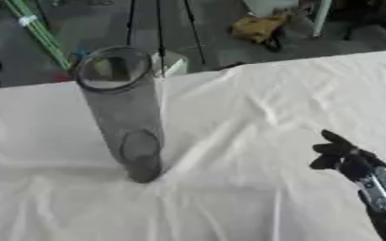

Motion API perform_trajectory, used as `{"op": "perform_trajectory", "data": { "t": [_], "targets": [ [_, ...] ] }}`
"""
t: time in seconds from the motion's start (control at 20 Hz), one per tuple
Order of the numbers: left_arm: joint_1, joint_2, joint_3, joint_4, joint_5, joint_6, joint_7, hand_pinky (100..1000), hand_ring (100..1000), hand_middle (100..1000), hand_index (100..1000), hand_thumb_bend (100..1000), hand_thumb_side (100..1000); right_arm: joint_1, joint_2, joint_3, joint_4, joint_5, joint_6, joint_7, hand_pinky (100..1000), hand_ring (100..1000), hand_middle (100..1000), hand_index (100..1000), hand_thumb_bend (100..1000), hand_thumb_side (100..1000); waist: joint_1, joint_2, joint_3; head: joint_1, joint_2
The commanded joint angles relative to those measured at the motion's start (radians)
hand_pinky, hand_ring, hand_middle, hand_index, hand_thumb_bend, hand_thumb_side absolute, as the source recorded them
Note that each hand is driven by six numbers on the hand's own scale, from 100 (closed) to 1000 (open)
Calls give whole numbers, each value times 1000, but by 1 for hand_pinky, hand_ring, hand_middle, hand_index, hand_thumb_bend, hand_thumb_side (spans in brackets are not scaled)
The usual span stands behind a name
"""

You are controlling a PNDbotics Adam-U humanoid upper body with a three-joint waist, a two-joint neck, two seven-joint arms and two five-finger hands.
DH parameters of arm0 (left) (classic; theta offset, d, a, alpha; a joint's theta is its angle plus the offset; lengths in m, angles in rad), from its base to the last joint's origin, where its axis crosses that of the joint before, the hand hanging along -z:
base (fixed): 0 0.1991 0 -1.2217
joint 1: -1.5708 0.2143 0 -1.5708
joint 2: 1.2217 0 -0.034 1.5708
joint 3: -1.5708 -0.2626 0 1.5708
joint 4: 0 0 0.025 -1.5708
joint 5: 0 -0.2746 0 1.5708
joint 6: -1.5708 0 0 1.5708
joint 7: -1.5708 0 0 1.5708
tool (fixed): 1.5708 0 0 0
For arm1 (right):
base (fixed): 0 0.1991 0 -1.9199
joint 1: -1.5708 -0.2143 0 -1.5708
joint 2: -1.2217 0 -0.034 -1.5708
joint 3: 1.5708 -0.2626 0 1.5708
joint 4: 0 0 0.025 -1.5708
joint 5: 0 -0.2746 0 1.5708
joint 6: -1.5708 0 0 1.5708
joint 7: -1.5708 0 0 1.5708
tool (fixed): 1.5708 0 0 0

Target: Arrange flowers into the vase.

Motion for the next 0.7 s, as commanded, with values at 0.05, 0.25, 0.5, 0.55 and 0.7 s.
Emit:
{"op": "perform_trajectory", "data": {
  "t": [0.05,0.25,0.5,0.55,0.7],
  "targets": [
    [-25,5,8,-19,-15,-17,-16,100,100,100,120,145,789,-12,-17,1,-20,1,-4,6,711,1000,552,777,100,1000,12,0,-5,3,-20],
    [-33,5,16,-23,-30,-36,-28,100,100,100,121,157,775,-15,-17,2,-20,1,-6,11,712,1000,552,777,100,1000,14,7,-11,6,-26],
    [-26,12,24,-33,-80,-79,-37,100,100,100,121,155,753,-19,-13,3,-20,5,-7,16,713,1000,551,778,100,1000,16,23,-15,5,-34],
    [-24,12,22,-33,-93,-86,-40,100,100,100,121,153,753,-20,-13,3,-20,6,-7,17,713,1000,551,778,100,1000,16,26,-16,6,-35],
    [-21,9,19,-31,-119,-99,-48,100,100,100,121,148,758,-22,-11,4,-20,8,-7,21,714,1000,551,779,100,1000,17,33,-18,6,-37]
  ]
}}
